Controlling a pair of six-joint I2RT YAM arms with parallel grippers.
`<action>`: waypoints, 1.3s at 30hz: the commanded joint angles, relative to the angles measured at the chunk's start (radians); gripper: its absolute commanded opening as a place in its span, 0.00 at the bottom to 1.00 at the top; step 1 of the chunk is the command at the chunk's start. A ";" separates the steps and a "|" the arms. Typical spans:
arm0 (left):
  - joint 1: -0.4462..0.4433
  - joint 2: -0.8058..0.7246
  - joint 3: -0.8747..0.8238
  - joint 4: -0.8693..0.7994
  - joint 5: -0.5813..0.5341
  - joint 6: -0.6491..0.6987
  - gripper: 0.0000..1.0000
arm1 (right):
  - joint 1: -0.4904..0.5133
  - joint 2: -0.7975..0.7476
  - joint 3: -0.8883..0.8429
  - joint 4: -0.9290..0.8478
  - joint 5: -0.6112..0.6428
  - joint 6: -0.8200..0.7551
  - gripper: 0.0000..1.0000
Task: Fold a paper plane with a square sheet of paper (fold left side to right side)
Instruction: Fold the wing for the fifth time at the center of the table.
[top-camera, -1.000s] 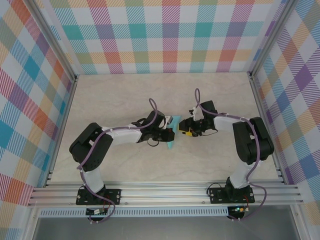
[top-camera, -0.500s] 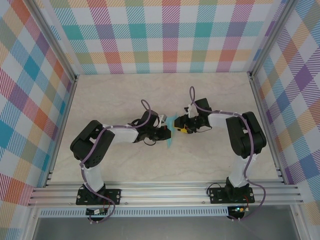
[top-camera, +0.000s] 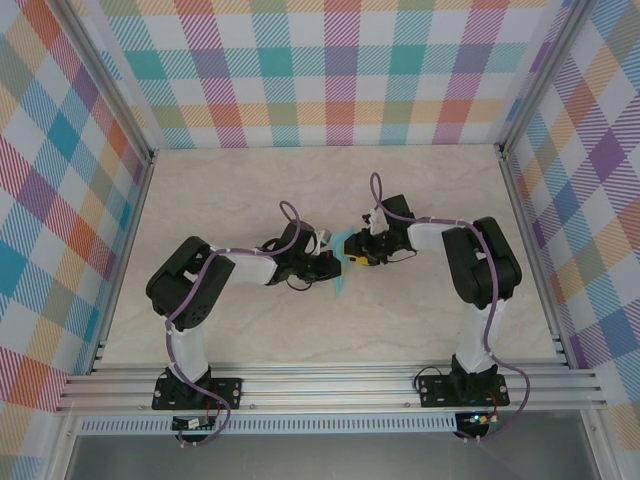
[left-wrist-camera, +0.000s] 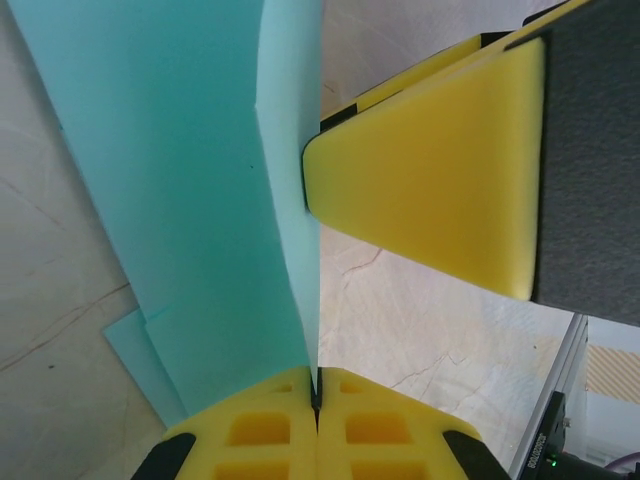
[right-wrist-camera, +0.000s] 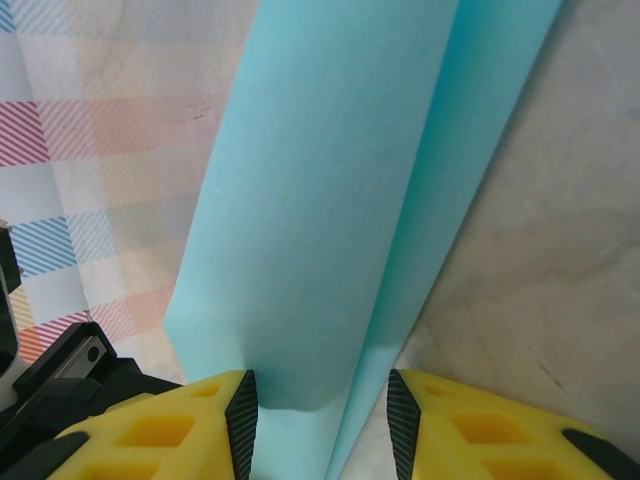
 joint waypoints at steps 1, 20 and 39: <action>0.022 0.013 -0.024 0.049 0.021 -0.022 0.00 | 0.011 0.021 0.033 -0.047 0.020 0.005 0.39; 0.037 -0.001 -0.041 0.081 0.040 -0.038 0.19 | 0.023 0.081 0.095 -0.130 0.055 0.023 0.36; 0.155 -0.070 0.051 -0.072 0.062 -0.025 0.52 | 0.024 0.082 0.095 -0.133 0.059 0.024 0.36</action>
